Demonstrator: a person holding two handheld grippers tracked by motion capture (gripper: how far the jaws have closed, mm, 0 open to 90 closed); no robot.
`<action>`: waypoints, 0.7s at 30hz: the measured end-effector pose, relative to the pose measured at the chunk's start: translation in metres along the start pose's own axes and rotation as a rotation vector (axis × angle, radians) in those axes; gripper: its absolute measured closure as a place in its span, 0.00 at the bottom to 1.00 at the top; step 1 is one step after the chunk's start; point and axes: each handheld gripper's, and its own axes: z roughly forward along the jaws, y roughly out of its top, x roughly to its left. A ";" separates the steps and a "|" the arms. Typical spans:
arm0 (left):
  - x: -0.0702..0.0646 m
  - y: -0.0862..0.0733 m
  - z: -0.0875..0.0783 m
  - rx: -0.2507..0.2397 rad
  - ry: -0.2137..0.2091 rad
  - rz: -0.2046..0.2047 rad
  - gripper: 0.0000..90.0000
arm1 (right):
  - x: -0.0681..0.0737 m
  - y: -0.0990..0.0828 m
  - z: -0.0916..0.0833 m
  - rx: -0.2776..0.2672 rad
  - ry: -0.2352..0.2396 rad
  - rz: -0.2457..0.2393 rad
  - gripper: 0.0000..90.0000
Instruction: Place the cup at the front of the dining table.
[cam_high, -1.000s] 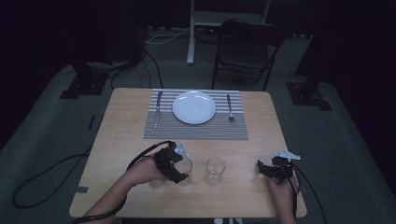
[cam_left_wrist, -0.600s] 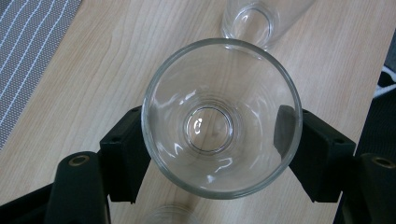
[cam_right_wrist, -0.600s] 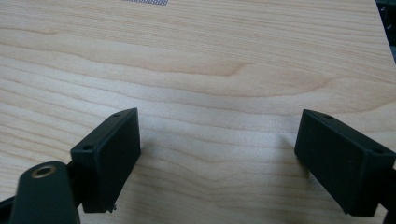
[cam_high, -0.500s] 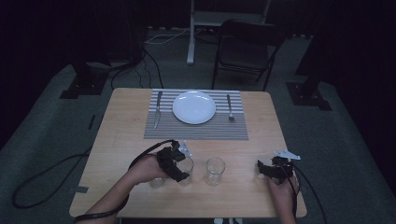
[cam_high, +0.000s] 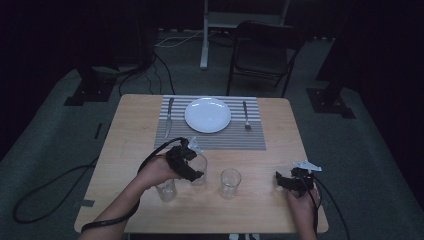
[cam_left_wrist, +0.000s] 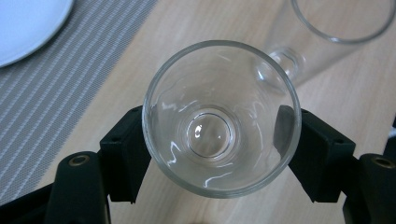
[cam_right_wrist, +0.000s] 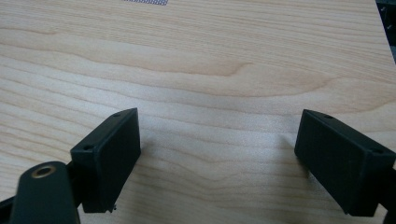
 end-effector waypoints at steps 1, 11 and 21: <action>0.002 0.000 -0.001 -0.002 0.002 -0.010 0.33 | 0.000 0.000 0.000 0.000 0.000 0.001 0.16; 0.030 -0.001 -0.007 -0.021 0.067 -0.096 0.33 | 0.000 0.000 0.000 -0.002 0.000 -0.003 0.16; 0.067 -0.007 -0.012 -0.053 0.160 -0.214 0.33 | 0.000 0.000 0.000 0.000 0.000 -0.001 0.16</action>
